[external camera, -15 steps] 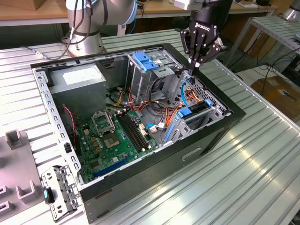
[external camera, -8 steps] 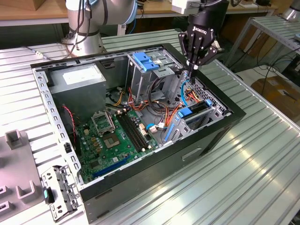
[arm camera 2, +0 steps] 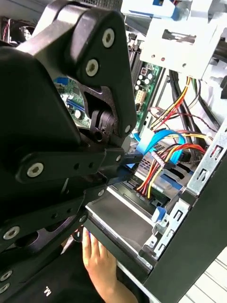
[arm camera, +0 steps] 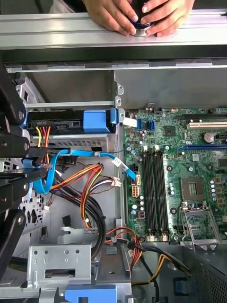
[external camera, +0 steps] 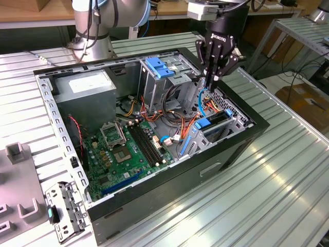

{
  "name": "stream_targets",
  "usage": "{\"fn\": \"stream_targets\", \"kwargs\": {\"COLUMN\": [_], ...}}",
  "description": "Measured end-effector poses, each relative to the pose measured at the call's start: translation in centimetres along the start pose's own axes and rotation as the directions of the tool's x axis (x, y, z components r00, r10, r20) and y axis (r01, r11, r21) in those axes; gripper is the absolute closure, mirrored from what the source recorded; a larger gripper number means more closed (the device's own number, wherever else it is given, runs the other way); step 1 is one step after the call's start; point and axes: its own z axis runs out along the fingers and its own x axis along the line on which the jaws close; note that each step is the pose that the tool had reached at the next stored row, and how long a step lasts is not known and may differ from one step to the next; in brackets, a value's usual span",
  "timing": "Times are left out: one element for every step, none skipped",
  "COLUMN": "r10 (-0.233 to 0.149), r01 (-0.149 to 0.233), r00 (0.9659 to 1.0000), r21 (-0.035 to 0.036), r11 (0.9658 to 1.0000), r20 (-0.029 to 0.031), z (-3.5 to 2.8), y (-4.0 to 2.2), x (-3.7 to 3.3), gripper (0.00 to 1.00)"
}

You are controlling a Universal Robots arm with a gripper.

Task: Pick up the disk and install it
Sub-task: 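Insert the second disk wire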

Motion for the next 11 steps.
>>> {"fn": "stream_targets", "kwargs": {"r10": [0.000, 0.001, 0.001, 0.001, 0.002, 0.002, 0.002, 0.002, 0.002, 0.002, 0.002], "r01": [0.000, -0.001, -0.001, -0.001, -0.002, -0.002, -0.002, -0.002, -0.002, -0.002, -0.002], "r00": [1.0000, 1.0000, 1.0000, 0.9999, 0.9999, 0.9998, 0.9998, 0.9997, 0.9997, 0.9994, 0.9989], "r21": [0.0000, 0.0001, 0.0001, 0.0002, 0.0003, 0.0004, 0.0005, 0.0006, 0.0007, 0.0010, 0.0015], "r11": [1.0000, 1.0000, 1.0000, 1.0000, 1.0000, 1.0000, 1.0000, 1.0000, 1.0000, 1.0000, 1.0000], "r20": [-0.0025, -0.0047, -0.0079, -0.0102, -0.0164, -0.0192, -0.0221, -0.0234, -0.0251, -0.0341, -0.0465], "z": [0.11, 0.22, 0.37, 0.48, 0.68, 0.76, 0.88, 1.04, 1.14, 1.29, 1.42], "y": [-0.01, -0.01, -0.02, -0.02, -0.03, -0.04, -0.05, -0.06, -0.07, -0.07, -0.08], "x": [-0.03, -0.06, -0.10, -0.13, -0.19, -0.21, -0.24, -0.29, -0.31, -0.36, -0.39], "gripper": [0.76, 0.76, 0.76, 0.76, 0.76, 0.76, 0.78, 0.78, 0.84, 0.84, 0.84]}}
